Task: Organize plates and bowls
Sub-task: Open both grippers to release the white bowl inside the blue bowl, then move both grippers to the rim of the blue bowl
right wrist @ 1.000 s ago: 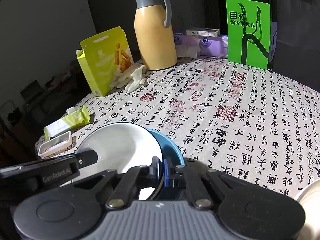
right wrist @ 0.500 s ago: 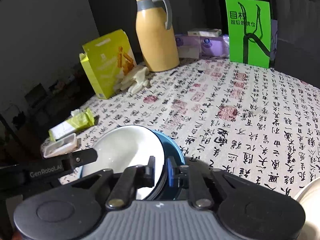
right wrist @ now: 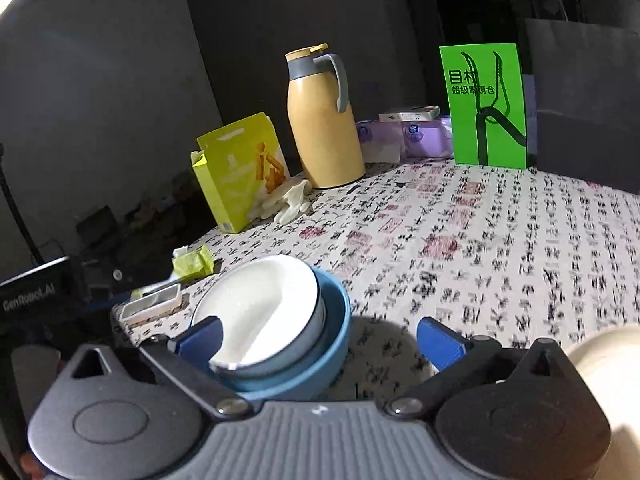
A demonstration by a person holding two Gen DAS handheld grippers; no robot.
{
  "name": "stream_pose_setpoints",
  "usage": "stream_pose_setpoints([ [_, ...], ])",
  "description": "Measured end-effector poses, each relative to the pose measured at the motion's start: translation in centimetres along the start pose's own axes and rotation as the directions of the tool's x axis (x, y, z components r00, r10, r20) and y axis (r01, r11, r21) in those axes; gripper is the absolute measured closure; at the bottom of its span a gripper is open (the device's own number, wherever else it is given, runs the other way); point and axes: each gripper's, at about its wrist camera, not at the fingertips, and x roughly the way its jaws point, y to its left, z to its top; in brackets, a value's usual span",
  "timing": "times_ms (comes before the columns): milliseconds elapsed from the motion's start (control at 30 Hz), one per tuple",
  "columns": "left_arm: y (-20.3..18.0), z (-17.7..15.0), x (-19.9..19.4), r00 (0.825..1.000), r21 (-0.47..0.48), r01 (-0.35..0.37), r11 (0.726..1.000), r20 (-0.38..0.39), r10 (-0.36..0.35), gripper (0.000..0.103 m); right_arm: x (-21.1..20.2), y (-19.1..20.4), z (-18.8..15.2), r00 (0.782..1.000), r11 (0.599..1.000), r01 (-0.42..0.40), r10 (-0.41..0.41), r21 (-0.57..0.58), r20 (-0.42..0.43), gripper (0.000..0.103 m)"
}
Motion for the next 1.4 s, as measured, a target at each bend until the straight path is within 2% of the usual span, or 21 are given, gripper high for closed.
stream_pose_setpoints([
  [267,0.8,-3.0,-1.7,0.998,0.026,0.002,1.0,0.063,-0.003,0.0,-3.4,-0.3,-3.1,0.995,1.0,0.024,-0.023,-0.01,0.102,0.0],
  [433,0.8,-4.6,-2.1,0.998,0.071,0.014,0.997,0.064,-0.019,0.0,-4.7,0.3,-5.0,0.982,0.995,0.082,-0.07,-0.063,0.176,0.0],
  [567,1.1,-5.3,-2.0,0.997,0.065,0.026,0.998,0.066,-0.031,0.0,-5.0,1.3,-6.1,0.968,0.986,0.115,-0.085,-0.117,0.234,0.0],
  [700,1.7,-5.6,-1.5,0.998,0.044,0.036,0.998,0.052,-0.038,0.0,-4.1,1.3,-6.2,0.981,0.992,0.064,-0.043,-0.105,0.191,0.0],
  [800,2.3,-5.8,-1.1,0.998,0.031,0.044,0.999,0.044,-0.045,0.0,-4.0,1.2,-6.3,0.98,0.994,0.029,-0.009,-0.101,0.197,0.0],
  [1067,3.6,-6.4,-0.6,0.997,-0.009,0.075,0.997,0.026,-0.075,0.0,-2.9,0.3,-6.2,0.982,0.996,0.076,-0.068,-0.039,0.179,0.0],
  [1267,4.5,-5.9,0.4,0.994,-0.042,0.108,0.993,-0.01,-0.108,0.0,-1.8,-0.2,-5.9,0.994,1.0,0.024,-0.024,0.001,0.104,0.0],
  [1400,4.8,-5.7,0.9,0.992,-0.051,0.126,0.991,-0.017,-0.127,0.0,-1.5,-0.2,-5.7,0.995,0.999,0.032,-0.032,0.001,0.091,0.0],
])
